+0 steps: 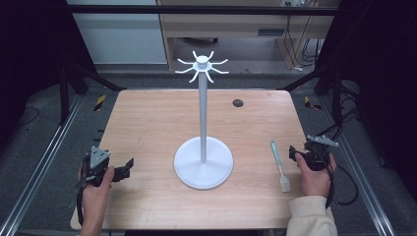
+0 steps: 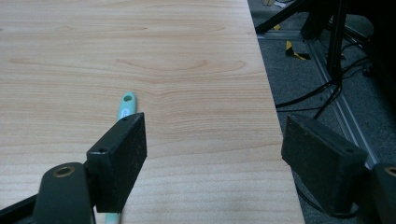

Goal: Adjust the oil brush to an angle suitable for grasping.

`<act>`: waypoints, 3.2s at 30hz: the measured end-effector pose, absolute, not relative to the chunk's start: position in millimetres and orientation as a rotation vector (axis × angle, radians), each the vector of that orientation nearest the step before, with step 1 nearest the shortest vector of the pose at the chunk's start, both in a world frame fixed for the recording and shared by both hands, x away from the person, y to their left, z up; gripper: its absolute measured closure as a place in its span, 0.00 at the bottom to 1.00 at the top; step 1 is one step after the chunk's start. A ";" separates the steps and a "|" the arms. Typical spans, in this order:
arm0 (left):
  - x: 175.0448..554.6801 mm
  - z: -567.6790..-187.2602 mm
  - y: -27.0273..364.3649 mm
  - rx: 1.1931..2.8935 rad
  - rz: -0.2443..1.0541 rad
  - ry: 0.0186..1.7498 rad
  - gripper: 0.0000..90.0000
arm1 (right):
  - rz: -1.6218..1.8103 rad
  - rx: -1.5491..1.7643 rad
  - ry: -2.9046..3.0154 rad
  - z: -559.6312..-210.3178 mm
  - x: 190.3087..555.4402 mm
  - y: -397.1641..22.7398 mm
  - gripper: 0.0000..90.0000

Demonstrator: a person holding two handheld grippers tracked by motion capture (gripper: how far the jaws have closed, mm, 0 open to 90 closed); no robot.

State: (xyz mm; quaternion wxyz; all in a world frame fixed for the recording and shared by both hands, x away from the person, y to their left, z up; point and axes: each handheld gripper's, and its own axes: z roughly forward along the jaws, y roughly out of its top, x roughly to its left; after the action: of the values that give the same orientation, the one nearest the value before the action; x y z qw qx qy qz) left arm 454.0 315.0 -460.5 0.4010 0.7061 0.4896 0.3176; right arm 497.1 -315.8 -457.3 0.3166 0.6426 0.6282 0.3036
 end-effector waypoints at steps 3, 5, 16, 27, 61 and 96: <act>453.2 -460.1 314.6 1.788 0.805 1.235 0.03 | 0.798 1.681 1.660 -457.8 502.8 -314.5 0.35; 452.7 -459.7 314.2 1.792 0.806 1.232 0.03 | 0.789 1.674 1.662 -458.8 508.2 -312.8 0.39; 454.5 -460.0 308.1 1.825 0.823 1.212 0.03 | 0.779 1.619 1.765 -461.5 519.7 -300.0 0.68; 455.2 -460.7 308.0 1.833 0.827 1.220 0.03 | 0.812 1.567 1.914 -467.5 525.2 -287.2 0.98; 456.2 -461.9 306.0 1.852 0.823 1.216 0.03 | 0.794 1.627 2.031 -489.6 553.7 -280.8 1.00; 451.5 -463.7 302.0 1.880 0.828 1.218 0.03 | 0.668 1.434 2.363 -443.2 513.4 -250.6 0.77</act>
State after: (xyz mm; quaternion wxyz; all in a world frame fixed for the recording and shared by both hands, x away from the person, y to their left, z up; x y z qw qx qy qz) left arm 451.5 302.0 -463.7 0.3678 0.7320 0.4743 0.3224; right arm 513.4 -250.6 -443.2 0.1486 0.4988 0.8217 0.2322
